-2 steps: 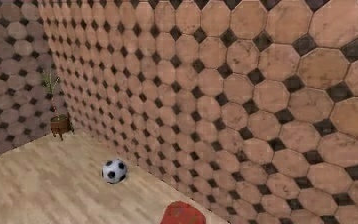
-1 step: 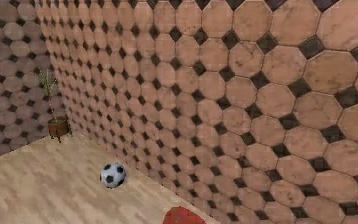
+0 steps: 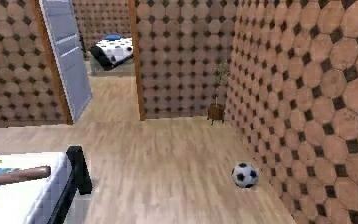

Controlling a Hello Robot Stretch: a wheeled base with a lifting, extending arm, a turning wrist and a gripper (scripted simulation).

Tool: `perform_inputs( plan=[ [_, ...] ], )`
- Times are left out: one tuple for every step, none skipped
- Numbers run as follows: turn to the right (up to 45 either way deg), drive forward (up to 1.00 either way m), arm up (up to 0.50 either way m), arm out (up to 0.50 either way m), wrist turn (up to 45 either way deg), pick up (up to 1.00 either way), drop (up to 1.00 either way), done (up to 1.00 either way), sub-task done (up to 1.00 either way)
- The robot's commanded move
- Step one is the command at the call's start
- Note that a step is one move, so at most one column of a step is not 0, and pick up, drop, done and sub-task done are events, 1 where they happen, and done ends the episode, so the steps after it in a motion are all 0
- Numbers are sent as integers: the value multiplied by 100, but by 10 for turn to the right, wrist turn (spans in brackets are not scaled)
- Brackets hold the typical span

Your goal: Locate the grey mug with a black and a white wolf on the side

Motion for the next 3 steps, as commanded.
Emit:
perform_inputs(
  plan=[
    [-90, 0, 0, 0, 0, 0, 0, 0, 0],
    [0, 100, 0, 0, 0, 0, 0, 0, 0],
    [-60, 0, 0, 0, 0, 0, 0, 0, 0]
  ],
)
